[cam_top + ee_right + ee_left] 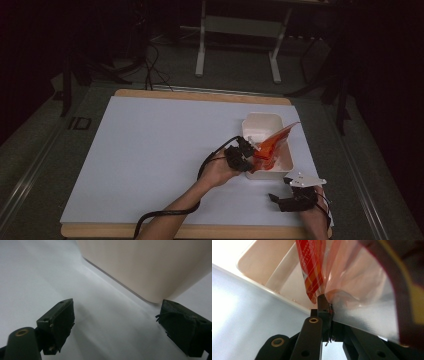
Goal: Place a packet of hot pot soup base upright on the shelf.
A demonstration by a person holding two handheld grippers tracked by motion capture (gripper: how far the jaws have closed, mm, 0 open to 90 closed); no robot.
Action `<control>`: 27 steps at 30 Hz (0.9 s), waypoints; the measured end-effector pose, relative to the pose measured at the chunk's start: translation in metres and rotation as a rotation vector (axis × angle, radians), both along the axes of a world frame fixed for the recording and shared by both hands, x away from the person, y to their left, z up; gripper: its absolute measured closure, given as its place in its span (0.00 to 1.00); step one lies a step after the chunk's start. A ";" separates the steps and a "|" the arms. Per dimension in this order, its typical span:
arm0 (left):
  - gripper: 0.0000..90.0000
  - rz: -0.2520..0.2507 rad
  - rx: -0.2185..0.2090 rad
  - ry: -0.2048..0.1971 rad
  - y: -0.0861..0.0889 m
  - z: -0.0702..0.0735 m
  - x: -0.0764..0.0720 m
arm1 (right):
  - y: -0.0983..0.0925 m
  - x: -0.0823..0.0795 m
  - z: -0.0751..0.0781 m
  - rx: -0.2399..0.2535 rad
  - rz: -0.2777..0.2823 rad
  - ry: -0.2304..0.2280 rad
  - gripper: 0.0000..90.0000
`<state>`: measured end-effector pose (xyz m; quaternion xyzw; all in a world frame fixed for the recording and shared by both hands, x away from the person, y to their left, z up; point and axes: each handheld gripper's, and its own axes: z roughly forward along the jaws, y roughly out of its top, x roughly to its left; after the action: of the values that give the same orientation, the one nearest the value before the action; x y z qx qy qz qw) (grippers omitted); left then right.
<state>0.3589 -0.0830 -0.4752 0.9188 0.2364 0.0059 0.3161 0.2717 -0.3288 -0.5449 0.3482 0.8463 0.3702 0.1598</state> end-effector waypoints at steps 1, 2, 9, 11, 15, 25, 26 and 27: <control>0.98 0.002 -0.003 0.005 0.000 0.000 0.000 | 0.000 0.000 0.000 0.000 0.000 0.000 0.14; 0.98 0.003 -0.005 0.009 0.001 0.000 0.001 | 0.000 0.000 0.000 0.001 0.000 0.000 0.14; 0.95 0.010 -0.014 0.026 0.003 0.002 0.002 | -0.001 0.000 0.000 0.003 0.001 -0.002 0.14; 0.93 0.010 -0.021 0.033 0.005 0.002 0.002 | -0.001 0.000 0.001 0.006 0.002 -0.002 0.14; 0.86 0.009 -0.063 0.052 0.010 0.004 0.002 | -0.001 0.000 0.001 0.008 0.002 -0.002 0.14; 0.70 0.026 -0.178 0.062 0.038 0.027 -0.001 | -0.002 -0.001 0.001 0.015 0.005 -0.010 0.14; 0.70 0.027 -0.195 0.064 0.042 0.029 -0.002 | -0.002 -0.001 0.001 0.015 0.008 -0.009 0.14; 0.69 0.025 -0.207 0.063 0.046 0.031 -0.004 | -0.002 -0.001 0.001 0.016 0.009 -0.009 0.14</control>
<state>0.3552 -0.0369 -0.4442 0.8779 0.2572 -0.0435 0.4015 0.2707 -0.3311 -0.5438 0.3441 0.8441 0.3791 0.1591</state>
